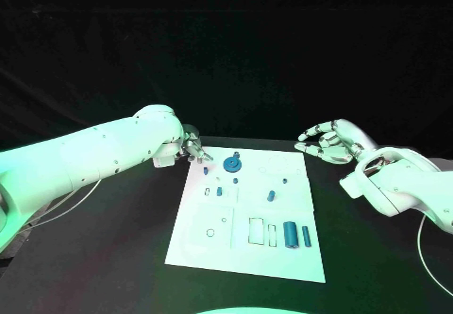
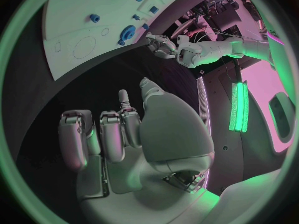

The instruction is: Assemble the parts on the task board

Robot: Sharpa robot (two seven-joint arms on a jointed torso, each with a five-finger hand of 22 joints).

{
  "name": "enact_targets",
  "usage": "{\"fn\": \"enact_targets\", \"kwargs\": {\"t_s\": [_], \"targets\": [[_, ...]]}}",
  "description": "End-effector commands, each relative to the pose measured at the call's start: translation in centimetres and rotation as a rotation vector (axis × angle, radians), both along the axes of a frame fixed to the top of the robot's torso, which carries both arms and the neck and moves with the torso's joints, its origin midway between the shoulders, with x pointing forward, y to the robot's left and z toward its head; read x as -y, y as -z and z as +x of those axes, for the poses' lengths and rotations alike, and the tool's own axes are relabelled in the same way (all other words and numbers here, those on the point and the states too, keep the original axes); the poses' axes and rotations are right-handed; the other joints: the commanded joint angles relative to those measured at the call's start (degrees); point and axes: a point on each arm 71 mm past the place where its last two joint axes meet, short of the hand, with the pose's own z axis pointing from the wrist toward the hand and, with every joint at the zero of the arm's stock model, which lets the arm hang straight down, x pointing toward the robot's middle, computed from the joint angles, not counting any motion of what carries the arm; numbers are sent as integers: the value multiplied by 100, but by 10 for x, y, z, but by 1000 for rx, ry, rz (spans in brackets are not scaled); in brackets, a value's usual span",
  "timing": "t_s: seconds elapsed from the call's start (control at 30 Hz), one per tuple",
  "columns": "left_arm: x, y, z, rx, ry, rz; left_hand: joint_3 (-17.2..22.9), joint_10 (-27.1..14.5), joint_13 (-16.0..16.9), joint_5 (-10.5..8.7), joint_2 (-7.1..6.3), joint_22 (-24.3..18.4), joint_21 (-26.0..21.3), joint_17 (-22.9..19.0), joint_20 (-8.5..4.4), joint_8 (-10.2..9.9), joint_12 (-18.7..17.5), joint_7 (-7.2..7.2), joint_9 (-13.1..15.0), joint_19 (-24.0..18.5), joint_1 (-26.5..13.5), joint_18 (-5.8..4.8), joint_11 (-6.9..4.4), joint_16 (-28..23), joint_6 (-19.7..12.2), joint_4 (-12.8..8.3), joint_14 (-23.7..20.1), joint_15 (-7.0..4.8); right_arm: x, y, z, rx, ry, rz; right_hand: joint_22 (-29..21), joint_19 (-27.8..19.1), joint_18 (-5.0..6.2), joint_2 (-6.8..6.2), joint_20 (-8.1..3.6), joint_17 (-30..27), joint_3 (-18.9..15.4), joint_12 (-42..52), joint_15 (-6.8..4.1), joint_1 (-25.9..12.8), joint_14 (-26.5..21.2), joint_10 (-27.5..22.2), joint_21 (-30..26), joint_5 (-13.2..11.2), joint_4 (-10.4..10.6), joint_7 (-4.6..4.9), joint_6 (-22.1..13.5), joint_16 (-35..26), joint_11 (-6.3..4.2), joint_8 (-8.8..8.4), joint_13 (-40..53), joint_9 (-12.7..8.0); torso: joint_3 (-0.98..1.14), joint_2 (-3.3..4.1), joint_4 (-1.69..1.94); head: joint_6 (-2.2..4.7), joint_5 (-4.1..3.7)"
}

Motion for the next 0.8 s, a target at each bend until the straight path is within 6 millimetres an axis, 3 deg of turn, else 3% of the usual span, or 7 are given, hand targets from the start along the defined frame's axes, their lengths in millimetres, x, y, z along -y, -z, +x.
{"fn": "enact_targets", "kwargs": {"t_s": [0.03,0.53,0.8], "targets": [[3,7,-1,-59,31,14,-46,-46,-10,-12,12,6,-26,1331,42,-23,-22,14,-9,6,36,13,-7,-4,-20,0,536,44,-2,1,0,-3,-14,-2,1214,336,80,-21,-50,690,-40,-13,-33,-54,416,2,-23,-12,-7,-19,-20,-18,-21,26,678,-3,2,-4,7,-21,-6],[9,20,-1,-102,32,14,-73,-49,-1,-43,37,19,-20,1350,51,-36,-11,17,-28,8,20,11,-2,11,2,4,542,52,-4,2,-1,-6,-19,-1,1214,336,80,-21,-50,690,-40,-13,-33,-54,416,2,-23,-12,-7,-19,-20,-18,-21,26,678,-3,10,-11,12,-46,-10],[7,21,0,-104,22,9,-46,-40,14,-34,185,52,-3,1356,62,-61,25,12,-76,15,184,8,-6,16,76,-22,544,52,-5,2,-1,-7,-21,-1,1214,336,80,-21,-50,690,-40,-13,-33,-54,416,2,-23,-12,-7,-19,-20,-18,-21,26,678,-3,8,-13,7,-52,-4]]}}
